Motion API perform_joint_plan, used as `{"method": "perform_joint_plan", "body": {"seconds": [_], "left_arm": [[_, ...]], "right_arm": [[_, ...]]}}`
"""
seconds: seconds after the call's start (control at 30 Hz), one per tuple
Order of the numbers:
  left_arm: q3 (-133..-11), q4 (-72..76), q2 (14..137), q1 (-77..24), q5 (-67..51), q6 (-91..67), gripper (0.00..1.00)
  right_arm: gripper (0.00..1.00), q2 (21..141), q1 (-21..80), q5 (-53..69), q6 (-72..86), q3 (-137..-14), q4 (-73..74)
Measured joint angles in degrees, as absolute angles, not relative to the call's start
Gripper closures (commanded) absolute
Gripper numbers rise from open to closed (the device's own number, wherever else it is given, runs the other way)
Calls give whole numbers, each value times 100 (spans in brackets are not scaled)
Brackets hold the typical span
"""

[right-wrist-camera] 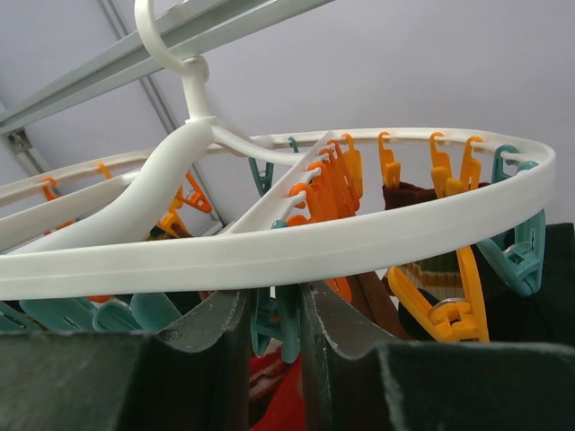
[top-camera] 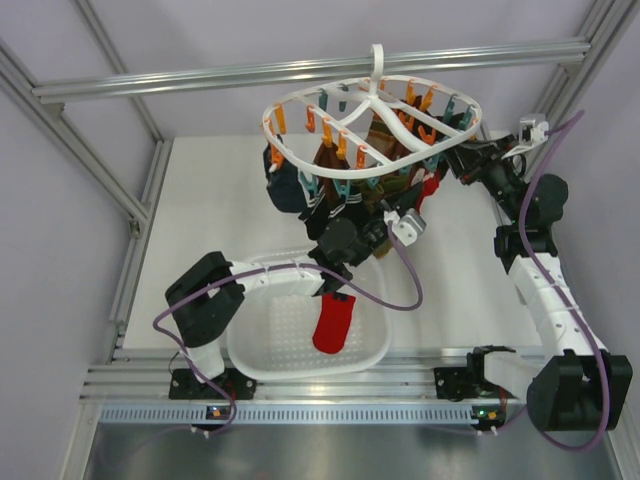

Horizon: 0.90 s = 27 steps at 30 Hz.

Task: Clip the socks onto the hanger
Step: Clamp the sock onto the hanger.

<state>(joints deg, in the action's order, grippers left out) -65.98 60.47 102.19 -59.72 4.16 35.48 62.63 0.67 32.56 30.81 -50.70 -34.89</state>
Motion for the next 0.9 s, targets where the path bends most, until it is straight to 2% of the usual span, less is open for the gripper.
{"method": "perform_joint_plan", "body": {"seconds": [0.9], "left_arm": [[-7137, 6497, 10669, -5933, 648, 3544, 100]], "right_arm": [[100, 6333, 58, 3096, 3061, -5070, -3380]]}}
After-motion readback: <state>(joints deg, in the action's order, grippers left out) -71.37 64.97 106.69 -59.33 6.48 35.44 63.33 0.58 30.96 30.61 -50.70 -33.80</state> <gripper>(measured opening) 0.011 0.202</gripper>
